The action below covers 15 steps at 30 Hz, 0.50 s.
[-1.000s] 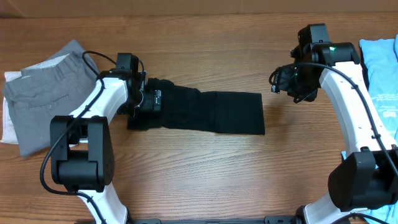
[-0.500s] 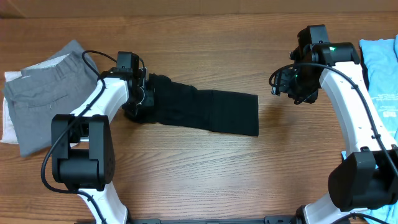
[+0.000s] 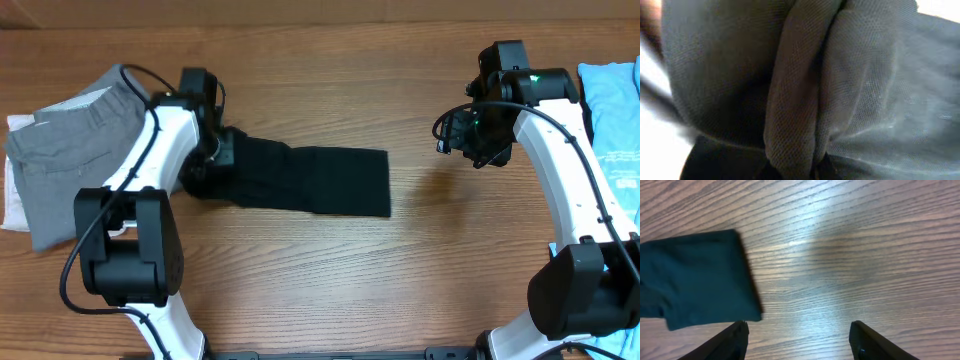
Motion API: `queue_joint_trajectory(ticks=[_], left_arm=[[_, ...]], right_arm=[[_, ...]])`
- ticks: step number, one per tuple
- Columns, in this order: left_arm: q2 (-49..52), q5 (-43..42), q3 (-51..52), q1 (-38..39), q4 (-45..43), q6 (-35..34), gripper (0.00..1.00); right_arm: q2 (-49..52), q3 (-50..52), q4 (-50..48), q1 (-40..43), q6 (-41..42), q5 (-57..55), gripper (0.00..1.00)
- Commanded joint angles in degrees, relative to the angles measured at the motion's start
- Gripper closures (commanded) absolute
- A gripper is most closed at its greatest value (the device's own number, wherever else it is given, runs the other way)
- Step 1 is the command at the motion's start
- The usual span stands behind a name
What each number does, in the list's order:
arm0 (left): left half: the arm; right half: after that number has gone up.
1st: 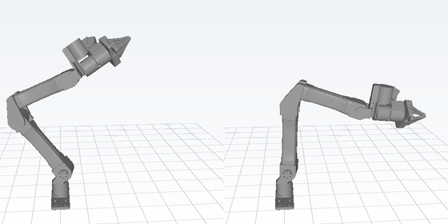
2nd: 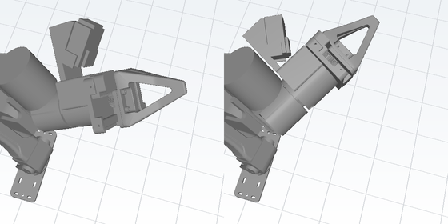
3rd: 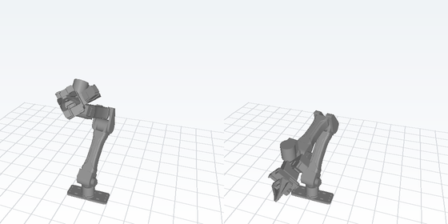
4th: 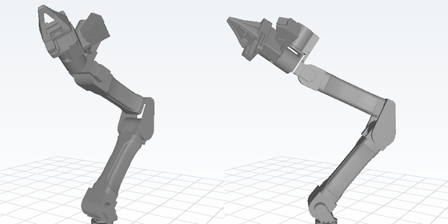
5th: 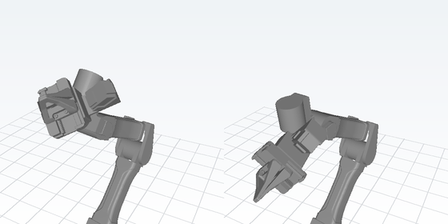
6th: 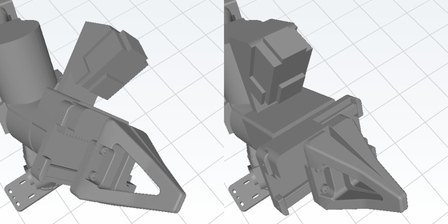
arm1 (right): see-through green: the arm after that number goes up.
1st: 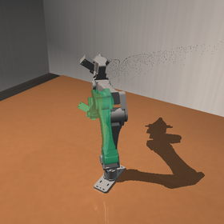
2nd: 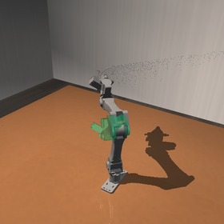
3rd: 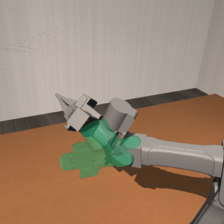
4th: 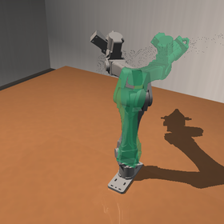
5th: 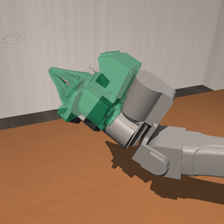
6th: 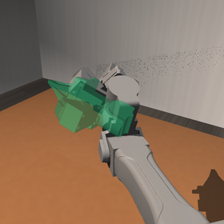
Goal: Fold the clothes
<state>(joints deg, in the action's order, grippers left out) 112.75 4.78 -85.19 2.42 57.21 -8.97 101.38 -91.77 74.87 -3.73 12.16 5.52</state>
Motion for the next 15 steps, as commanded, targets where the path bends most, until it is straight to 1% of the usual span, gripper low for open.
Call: queue_joint_trajectory(ticks=[1, 3, 4, 6, 10, 15], left_arm=[[-2.82, 9.18, -9.81, -0.63, 5.42, 1.27, 0.96], [-2.84, 7.93, -14.38, -0.35, 9.49, 1.25, 0.96], [-2.84, 5.55, -17.05, 0.63, 11.80, 1.25, 0.96], [-2.84, 2.05, -18.99, 3.43, 13.35, 1.09, 0.96], [-2.58, 1.75, -18.93, 10.80, 15.87, -0.15, 0.96], [-2.05, 1.81, -18.84, 19.63, 15.15, -3.19, 0.96]], right_arm=[[0.92, 0.44, -0.52, 0.28, -0.17, -0.59, 0.32], [0.96, 1.79, -1.33, 0.28, -0.17, -0.57, 0.32], [0.98, 1.92, -1.36, 0.28, -0.17, -0.59, 0.32], [0.98, 1.92, -1.66, 0.28, -0.17, -0.57, 0.32], [0.98, 1.92, -1.66, 0.28, -0.17, -0.57, 0.32], [0.98, 1.92, -1.55, 0.28, -0.17, -0.57, 0.32]])
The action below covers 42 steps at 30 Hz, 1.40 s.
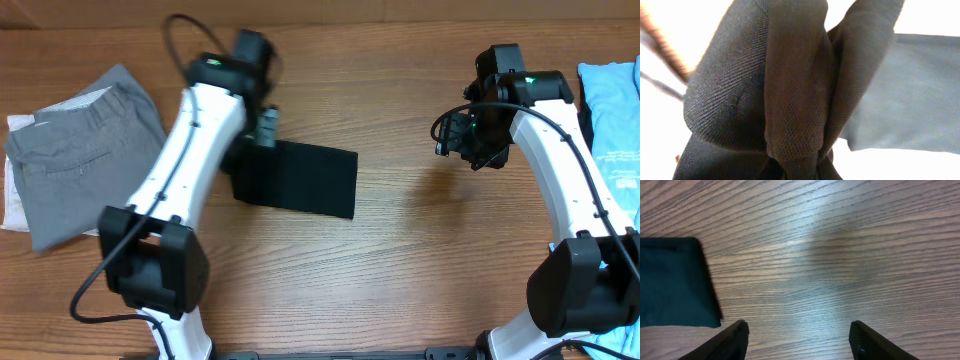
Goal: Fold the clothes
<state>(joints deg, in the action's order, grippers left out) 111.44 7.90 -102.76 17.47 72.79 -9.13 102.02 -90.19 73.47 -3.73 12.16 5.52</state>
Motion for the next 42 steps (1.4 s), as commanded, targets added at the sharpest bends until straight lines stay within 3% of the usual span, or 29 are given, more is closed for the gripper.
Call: queue_joint_trajectory(ticks=[1, 12, 32, 35, 37, 38, 39, 42], left_arm=[[-0.52, -1.33, -1.27, 5.99, -0.61, -4.09, 0.96], [3.43, -2.01, -1.22, 13.97, -1.86, -8.57, 0.93], [3.61, -9.77, -1.22, 14.82, -4.96, -10.29, 0.80], [3.61, -20.92, -1.22, 14.86, -8.72, -12.33, 0.66], [3.61, -29.18, -1.22, 14.93, -10.73, -12.09, 0.43], [3.61, -30.40, -1.22, 14.95, -10.43, -12.09, 0.30], [3.61, -30.25, -1.22, 14.93, -9.09, -12.07, 0.23], [3.32, -29.11, -1.22, 14.32, -6.12, -8.00, 0.26]], right_arm=[[0.35, 0.35, -0.13, 0.28, -0.17, -0.57, 0.32], [0.35, 0.35, 0.59, 0.28, -0.42, -0.55, 0.32], [0.35, 0.35, 0.79, 0.26, -0.37, 0.13, 0.32], [0.35, 0.35, 0.74, 0.26, -0.37, 0.11, 0.32], [0.35, 0.35, 0.74, 0.26, -0.35, 0.11, 0.32], [0.35, 0.35, 0.76, 0.26, -0.35, 0.11, 0.32], [0.35, 0.35, 0.76, 0.26, -0.35, 0.13, 0.32], [0.35, 0.35, 0.52, 0.17, -0.42, 1.31, 0.31]])
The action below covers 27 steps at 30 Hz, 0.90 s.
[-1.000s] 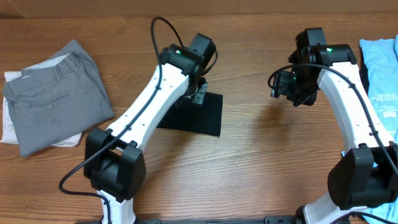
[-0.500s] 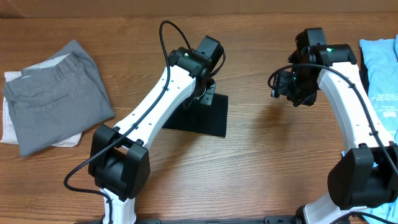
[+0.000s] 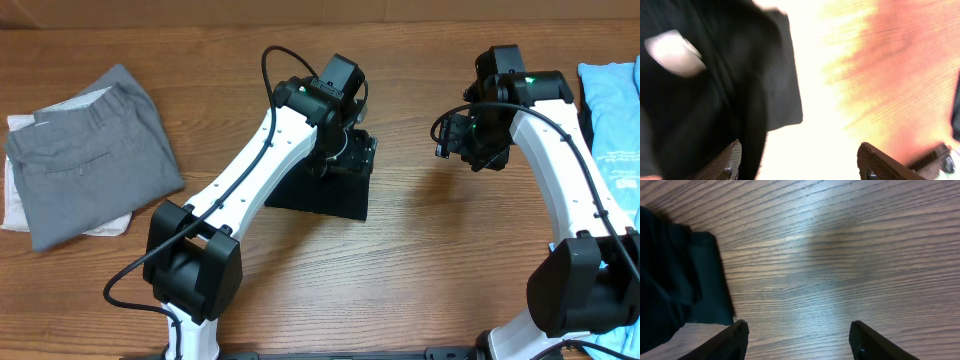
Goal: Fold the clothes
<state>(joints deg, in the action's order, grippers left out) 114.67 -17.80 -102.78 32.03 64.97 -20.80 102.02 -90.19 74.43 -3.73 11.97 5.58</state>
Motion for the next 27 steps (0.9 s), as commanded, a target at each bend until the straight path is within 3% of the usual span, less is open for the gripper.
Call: queue_joint_trajectory(ticks=[1, 4, 6, 14, 19, 27], left_arm=[[-0.09, -1.44, -1.20, -0.63, 2.45, 4.07, 0.26], [-1.68, 9.03, -1.22, -3.72, 4.42, 2.67, 0.25], [-2.73, 10.49, -1.22, -6.49, 3.89, 2.10, 0.24], [-3.67, 3.63, -1.20, -22.03, 0.20, 0.17, 0.17], [-2.45, 3.15, -1.18, -26.75, 0.15, -1.84, 0.05], [-1.70, -0.02, -1.18, -30.93, -0.07, -3.74, 0.02]], right_arm=[[0.35, 0.35, -0.63, 0.09, -0.46, 2.14, 0.31], [0.35, 0.35, -1.09, -1.01, -7.21, 9.90, 0.31], [0.35, 0.35, -1.22, -2.10, -7.52, 11.26, 0.30], [0.37, 0.37, -5.05, -13.05, -10.97, 13.57, 0.23], [1.53, 0.37, -9.35, -21.62, -12.28, 8.70, 0.21], [6.69, 0.90, -13.18, -33.16, -10.58, -0.57, 0.20]])
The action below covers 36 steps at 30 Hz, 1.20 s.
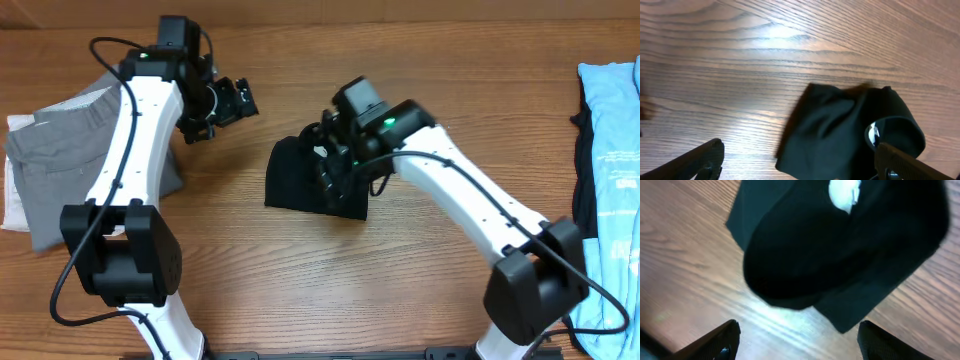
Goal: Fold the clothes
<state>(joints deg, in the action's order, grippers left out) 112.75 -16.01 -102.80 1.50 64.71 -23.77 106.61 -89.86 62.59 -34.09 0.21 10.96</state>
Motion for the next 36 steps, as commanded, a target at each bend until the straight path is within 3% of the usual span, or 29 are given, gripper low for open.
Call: queue_joint_trajectory(ticks=[1, 3, 5, 6, 7, 9, 10, 12, 13, 15, 19, 21, 23, 26, 30, 32, 33, 36], left_arm=[[0.22, -1.84, -1.16, -0.37, 0.24, -0.59, 0.02], [0.22, -1.84, -1.16, -0.31, 0.46, -0.44, 0.01], [0.24, -1.84, -1.16, -0.31, 0.83, -0.42, 0.01], [0.22, -1.84, -1.16, -0.31, 0.92, -0.35, 0.01], [0.24, -1.84, -1.16, -0.31, 1.09, 0.02, 0.01], [0.24, -1.79, -1.16, -0.31, 1.29, 0.81, 0.01], [0.24, -1.79, -1.16, -0.31, 1.38, 1.33, 0.01], [0.24, -1.79, -1.16, -0.31, 1.70, 1.49, 0.01], [0.24, -1.79, -1.16, -0.31, 1.84, 1.49, 0.01], [0.24, -1.79, -1.16, -0.31, 2.21, 1.51, 0.01], [0.24, -1.79, -1.16, -0.31, 2.34, 1.53, 0.02], [0.24, -1.79, -1.16, -0.31, 2.34, 1.53, 0.02], [0.24, -1.84, -1.16, -0.28, 2.38, 1.70, 0.02], [0.22, -1.97, -1.16, 0.07, 2.58, 3.39, 0.02], [0.24, -1.73, -1.16, 2.21, 2.49, 7.34, 0.02], [0.24, -0.63, -1.16, 3.34, 2.49, 7.50, 0.02], [0.24, 0.22, -1.16, 3.80, 2.49, 7.50, 0.02], [0.24, 0.26, -1.16, 4.39, 2.60, 7.26, 0.01]], right_arm=[[2.84, 0.57, -2.16, -3.61, 2.34, -6.91, 0.20], [3.93, 0.57, -3.50, -4.39, 4.70, -7.21, 0.21], [4.94, 0.57, -4.63, -4.44, 8.09, -7.52, 0.31], [5.35, 0.57, -5.14, -4.44, 9.94, -7.89, 0.41], [5.40, 0.57, -5.22, -4.42, 13.11, -10.05, 0.63], [5.33, 0.55, -4.02, -4.42, 18.80, -15.26, 0.94], [5.25, 0.55, -1.64, -4.37, 25.51, -20.72, 0.96], [5.27, 0.55, 6.01, -3.89, 42.62, -30.47, 0.96], [5.27, 0.57, 8.72, -3.54, 47.25, -31.78, 0.96], [5.27, 0.57, 13.57, -2.27, 51.82, -31.69, 0.96], [5.29, 0.57, 16.74, -1.40, 52.11, -27.41, 0.93], [5.29, 0.57, 17.33, -1.42, 52.11, -26.08, 0.77], [5.29, 0.57, 17.75, -1.42, 52.00, -25.86, 0.49], [5.27, 0.57, 18.49, -1.40, 50.38, -26.03, 0.46], [4.33, -1.16, 18.08, 0.57, 47.39, -26.34, 0.51], [3.21, -4.35, 15.43, 2.40, 38.97, -26.25, 0.48], [2.78, -6.75, 12.50, 3.74, 31.41, -24.85, 0.36], [2.78, -8.68, 6.62, 6.56, 17.70, -14.82, 0.29]])
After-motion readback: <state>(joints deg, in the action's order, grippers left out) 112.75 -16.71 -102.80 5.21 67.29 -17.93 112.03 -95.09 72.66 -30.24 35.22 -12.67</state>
